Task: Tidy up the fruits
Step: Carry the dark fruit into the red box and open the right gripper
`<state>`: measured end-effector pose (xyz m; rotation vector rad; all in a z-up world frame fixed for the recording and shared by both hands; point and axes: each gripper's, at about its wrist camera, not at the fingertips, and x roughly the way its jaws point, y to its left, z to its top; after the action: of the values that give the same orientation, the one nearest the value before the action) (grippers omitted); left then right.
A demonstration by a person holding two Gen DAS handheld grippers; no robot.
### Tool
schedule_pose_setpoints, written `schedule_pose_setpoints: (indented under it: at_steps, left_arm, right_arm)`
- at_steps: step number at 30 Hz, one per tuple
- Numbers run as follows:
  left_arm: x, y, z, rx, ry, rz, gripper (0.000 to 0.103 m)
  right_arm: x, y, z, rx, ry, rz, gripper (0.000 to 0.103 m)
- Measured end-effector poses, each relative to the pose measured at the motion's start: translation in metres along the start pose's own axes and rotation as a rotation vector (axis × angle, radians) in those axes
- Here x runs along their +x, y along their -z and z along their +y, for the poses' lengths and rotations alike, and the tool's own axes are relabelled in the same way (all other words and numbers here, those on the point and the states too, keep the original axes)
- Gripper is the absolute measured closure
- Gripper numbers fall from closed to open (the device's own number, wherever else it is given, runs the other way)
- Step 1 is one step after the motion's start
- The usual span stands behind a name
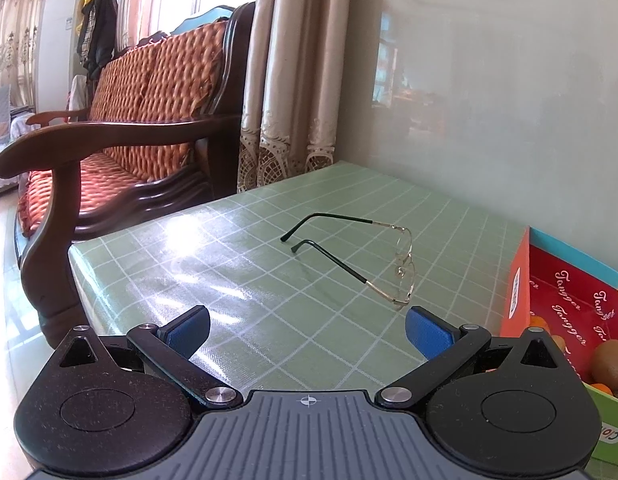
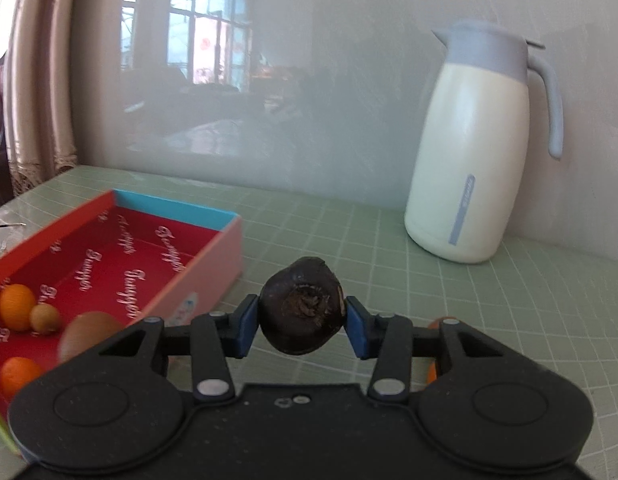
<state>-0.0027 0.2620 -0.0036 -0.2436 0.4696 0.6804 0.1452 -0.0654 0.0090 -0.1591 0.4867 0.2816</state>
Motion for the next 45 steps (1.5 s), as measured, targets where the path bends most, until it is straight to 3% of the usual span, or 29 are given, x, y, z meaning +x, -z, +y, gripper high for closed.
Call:
schedule_pose_setpoints:
  at_steps: [10,22,45]
  left_arm:
    - [-0.001,0.000,0.001,0.006,-0.002,0.001,0.000]
    - [-0.001,0.001,-0.001,0.025,0.005,0.004,0.000]
    - [0.000,0.002,0.001,0.028,0.000,0.009,0.000]
  right_arm:
    - [-0.019,-0.012,0.024,-0.012,-0.070,-0.095,0.059]
    - [-0.026,-0.012,0.068,-0.064,-0.174,-0.146,0.059]
    - [-0.030,-0.001,0.126,-0.177,-0.316,-0.117,0.059]
